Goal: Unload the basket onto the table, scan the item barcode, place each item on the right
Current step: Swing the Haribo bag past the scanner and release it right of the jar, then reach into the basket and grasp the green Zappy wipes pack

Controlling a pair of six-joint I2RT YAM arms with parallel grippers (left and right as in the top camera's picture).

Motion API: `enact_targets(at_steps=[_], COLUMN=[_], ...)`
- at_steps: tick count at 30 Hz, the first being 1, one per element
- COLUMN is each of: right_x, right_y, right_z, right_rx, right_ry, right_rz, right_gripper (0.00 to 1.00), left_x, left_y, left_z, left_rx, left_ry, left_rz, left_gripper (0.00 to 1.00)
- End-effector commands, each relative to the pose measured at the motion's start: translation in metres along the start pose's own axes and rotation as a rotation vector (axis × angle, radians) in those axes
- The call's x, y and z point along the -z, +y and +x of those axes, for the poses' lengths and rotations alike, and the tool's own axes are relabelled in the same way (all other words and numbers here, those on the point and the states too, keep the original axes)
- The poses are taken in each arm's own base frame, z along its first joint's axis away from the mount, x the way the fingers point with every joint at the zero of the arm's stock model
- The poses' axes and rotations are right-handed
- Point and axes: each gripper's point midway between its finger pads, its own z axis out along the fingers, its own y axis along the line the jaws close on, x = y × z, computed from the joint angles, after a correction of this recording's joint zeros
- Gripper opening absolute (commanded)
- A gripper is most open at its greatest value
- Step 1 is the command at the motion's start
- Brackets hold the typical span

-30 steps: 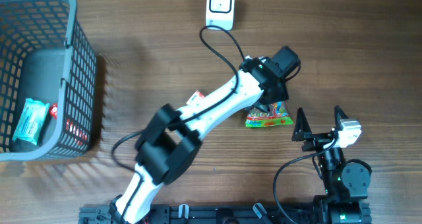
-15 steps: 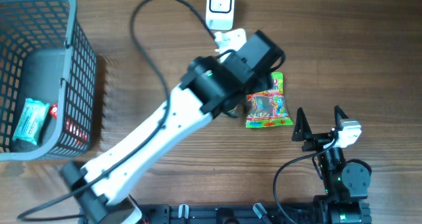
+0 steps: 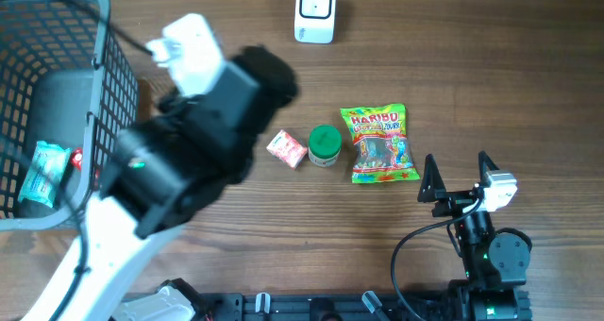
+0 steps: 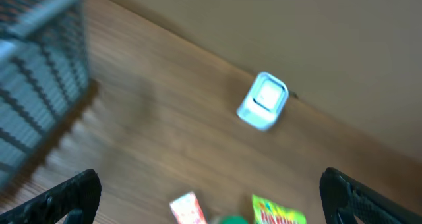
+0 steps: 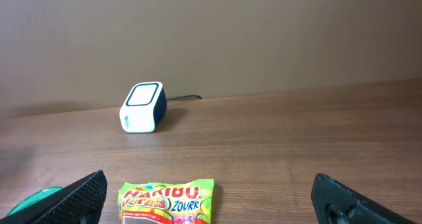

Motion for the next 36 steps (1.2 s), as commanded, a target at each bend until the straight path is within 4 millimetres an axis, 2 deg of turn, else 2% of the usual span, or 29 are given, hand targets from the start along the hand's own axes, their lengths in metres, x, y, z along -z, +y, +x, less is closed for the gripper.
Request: enact_targets(at_steps=[1,4,6,7,8,11,15,17,21,24,27,29,33,36], right_x=[0.000,0.000,0.000,0.000,0.000,0.000,0.000,0.000,0.000,0.000,0.000,0.000,0.000,0.000], right_y=[0.000,0.000,0.000,0.000,0.000,0.000,0.000,0.000,0.000,0.000,0.000,0.000,0.000,0.000], right_z=[-0.001,-0.001,-0.001,-0.001,-0.001,-0.001,-0.001,-0.001,-0.001,-0.001,-0.001,-0.001,-0.001,-0.001], right_rx=[0.013,0.013,0.013,0.013,0.013,0.013,0.013,0.013,0.013,0.013,0.013,0.013,0.013,0.013], right_ry=[-0.004,-0.004,-0.004,-0.004,-0.004,-0.004,-0.004,-0.004,-0.004,-0.004,-0.004,-0.004,-0.004,-0.004], right_rz=[0.004,0.004,0.004,0.004,0.004,0.004,0.004,0.005,0.004,0.004,0.004,0.004,0.004,0.004], right_gripper=[1.00,1.00,1.00,1.00,1.00,1.00,1.00,1.00,1.00,1.00,1.00,1.00,1.00,1.00], left_x=[0.010,0.016,0.025,0.027,0.027,0.017,-0.005,-0.023,-0.055,-0.074,-0.096,-0.118,-0.144,-0.161], left_y=[0.046,0.079,0.119,0.135,0.157,0.199,0.259,0.286,0.330,0.351,0.364,0.377,0.396,0.421], left_z=[-0.056,-0.086,-0.112,-0.119,-0.124,-0.122,-0.104,-0.092,-0.068,-0.043,-0.015,0.002,0.019,0.034], left_rx=[0.048,0.121,0.212,0.243,0.282,0.386,0.642,0.766,1.011,1.203,1.323,1.341,1.339,1.328], left_ry=[-0.142,-0.222,-0.306,-0.327,-0.334,-0.276,-0.188,-0.133,-0.092,-0.078,-0.064,-0.071,-0.123,-0.207], left_rz=[-0.081,-0.141,-0.227,-0.270,-0.322,-0.409,-0.559,-0.627,-0.775,-0.894,-0.992,-1.021,-1.012,-1.019], left_gripper=[1.00,1.00,1.00,1.00,1.00,1.00,1.00,1.00,1.00,1.00,1.00,1.00,1.00,1.00])
